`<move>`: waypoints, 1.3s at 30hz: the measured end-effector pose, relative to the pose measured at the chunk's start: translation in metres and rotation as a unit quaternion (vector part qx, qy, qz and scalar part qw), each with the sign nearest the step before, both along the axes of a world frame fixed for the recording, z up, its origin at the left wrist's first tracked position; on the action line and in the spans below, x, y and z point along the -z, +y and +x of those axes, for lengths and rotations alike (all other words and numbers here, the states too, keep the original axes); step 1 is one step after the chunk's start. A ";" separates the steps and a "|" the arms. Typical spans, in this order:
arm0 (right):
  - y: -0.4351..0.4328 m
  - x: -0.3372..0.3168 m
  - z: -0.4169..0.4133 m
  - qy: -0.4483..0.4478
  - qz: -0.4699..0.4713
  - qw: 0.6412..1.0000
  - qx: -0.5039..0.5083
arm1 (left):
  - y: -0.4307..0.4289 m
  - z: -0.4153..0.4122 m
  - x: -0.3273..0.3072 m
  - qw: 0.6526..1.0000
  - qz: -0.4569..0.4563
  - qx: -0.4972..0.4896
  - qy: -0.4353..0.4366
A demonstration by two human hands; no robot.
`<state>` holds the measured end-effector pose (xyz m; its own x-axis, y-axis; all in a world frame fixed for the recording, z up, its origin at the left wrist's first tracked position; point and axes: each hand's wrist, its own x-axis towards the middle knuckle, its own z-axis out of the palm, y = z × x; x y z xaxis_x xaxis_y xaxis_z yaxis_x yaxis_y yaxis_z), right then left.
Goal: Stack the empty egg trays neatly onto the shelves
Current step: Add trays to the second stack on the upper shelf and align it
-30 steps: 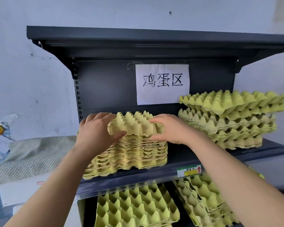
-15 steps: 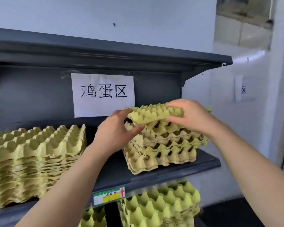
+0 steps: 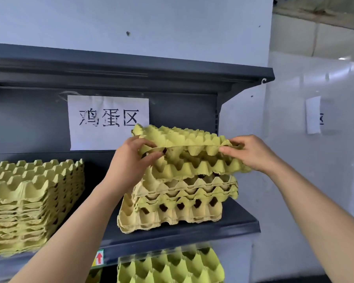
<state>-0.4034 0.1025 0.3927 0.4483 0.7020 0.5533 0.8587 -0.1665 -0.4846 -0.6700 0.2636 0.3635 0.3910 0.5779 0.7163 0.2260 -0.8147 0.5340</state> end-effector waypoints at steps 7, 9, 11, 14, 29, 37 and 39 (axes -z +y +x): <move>-0.004 0.006 0.034 0.040 -0.015 0.999 -0.020 | -0.005 0.034 0.012 0.996 -0.003 -0.031 0.089; 0.000 0.013 0.037 0.025 -0.007 0.999 -0.023 | -0.003 0.036 0.016 0.995 -0.006 -0.032 0.098; 0.002 0.017 0.041 0.006 -0.003 1.000 -0.015 | -0.001 0.036 0.016 0.994 -0.005 -0.027 0.102; 0.000 0.021 0.044 0.067 0.030 0.997 -0.025 | -0.001 0.036 0.017 0.995 0.000 -0.026 0.098; -0.035 0.018 0.008 0.004 0.264 0.958 -0.115 | -0.015 0.033 0.001 0.991 0.017 -0.135 0.018; -0.026 0.038 -0.028 -0.049 0.219 0.963 -0.148 | -0.061 0.038 0.004 0.996 0.041 -0.056 0.048; -0.031 0.039 -0.032 -0.035 0.206 0.964 -0.166 | -0.064 0.038 0.001 0.999 0.005 0.003 0.053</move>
<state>-0.4352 0.0715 0.3532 0.1886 0.5139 0.8369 0.8646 0.3173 -0.3897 -0.6323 0.1995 0.3623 0.4676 0.5681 0.6773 0.2760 -0.8217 0.4987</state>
